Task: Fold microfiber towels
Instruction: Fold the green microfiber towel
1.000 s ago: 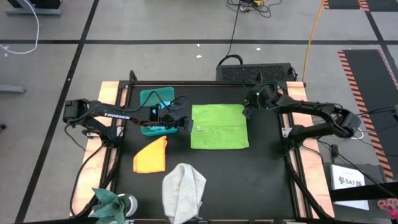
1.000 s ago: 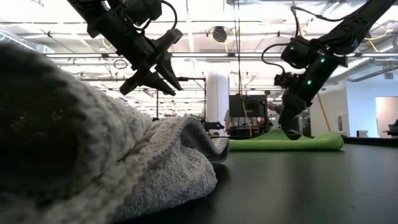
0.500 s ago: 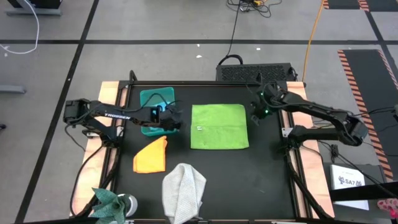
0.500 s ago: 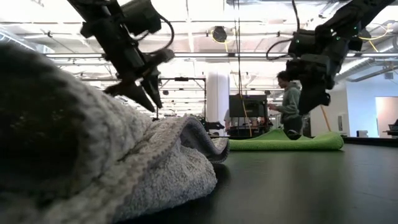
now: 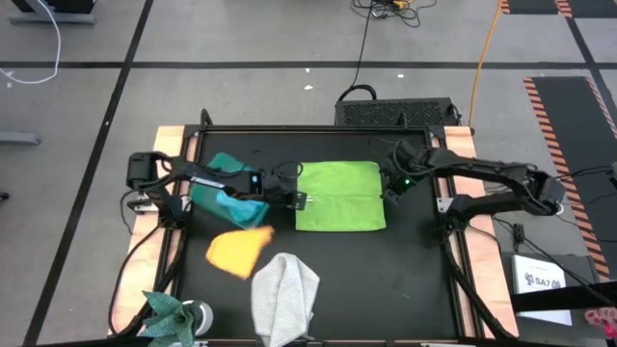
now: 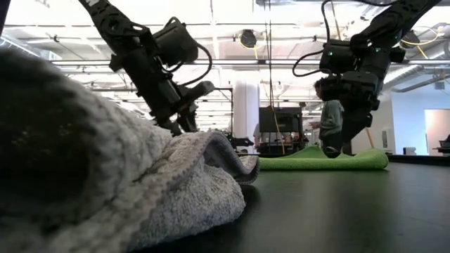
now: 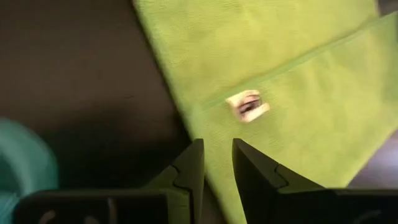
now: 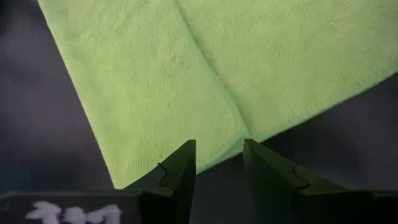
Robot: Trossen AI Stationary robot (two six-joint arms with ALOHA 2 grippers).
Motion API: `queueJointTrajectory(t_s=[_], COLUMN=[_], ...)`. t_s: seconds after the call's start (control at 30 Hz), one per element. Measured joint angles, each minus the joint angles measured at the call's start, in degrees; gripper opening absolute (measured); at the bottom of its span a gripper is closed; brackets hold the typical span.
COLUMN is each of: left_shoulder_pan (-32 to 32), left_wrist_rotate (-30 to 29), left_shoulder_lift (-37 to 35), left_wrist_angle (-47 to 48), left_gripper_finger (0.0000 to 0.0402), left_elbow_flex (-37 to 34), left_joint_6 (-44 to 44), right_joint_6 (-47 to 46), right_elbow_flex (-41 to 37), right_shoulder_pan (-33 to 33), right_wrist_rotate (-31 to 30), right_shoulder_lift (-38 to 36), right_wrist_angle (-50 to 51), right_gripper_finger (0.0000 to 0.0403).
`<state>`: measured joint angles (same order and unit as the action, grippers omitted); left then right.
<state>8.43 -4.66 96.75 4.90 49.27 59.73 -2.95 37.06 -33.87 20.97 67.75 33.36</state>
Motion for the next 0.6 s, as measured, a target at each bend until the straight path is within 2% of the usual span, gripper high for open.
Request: queueJointTrajectory(t_s=[0.4,0.53,0.6], left_shoulder_pan=[1.02,1.33,1.74], left_wrist_rotate=[-2.14,-3.40,-4.08], left_shoulder_lift=[-4.39,-5.95,-6.32], left_wrist_angle=[2.44,5.58,10.06], left_gripper_finger=[0.0085,0.0085,0.0085], left_elbow_flex=[0.65,2.88,4.91], left_joint_6=[-2.25,-4.54,-6.35], right_joint_6=[1.72,2.33,2.28], right_elbow_flex=[0.00,0.00,0.00], right_shoulder_pan=[-0.01,-0.02,-0.02], right_wrist_rotate=[-1.73,-1.70,-1.69], right_shoulder_lift=[1.04,1.04,1.02], right_wrist_angle=[-0.51,-0.57,-0.55], right_gripper_finger=[0.0128,0.0128,0.0128])
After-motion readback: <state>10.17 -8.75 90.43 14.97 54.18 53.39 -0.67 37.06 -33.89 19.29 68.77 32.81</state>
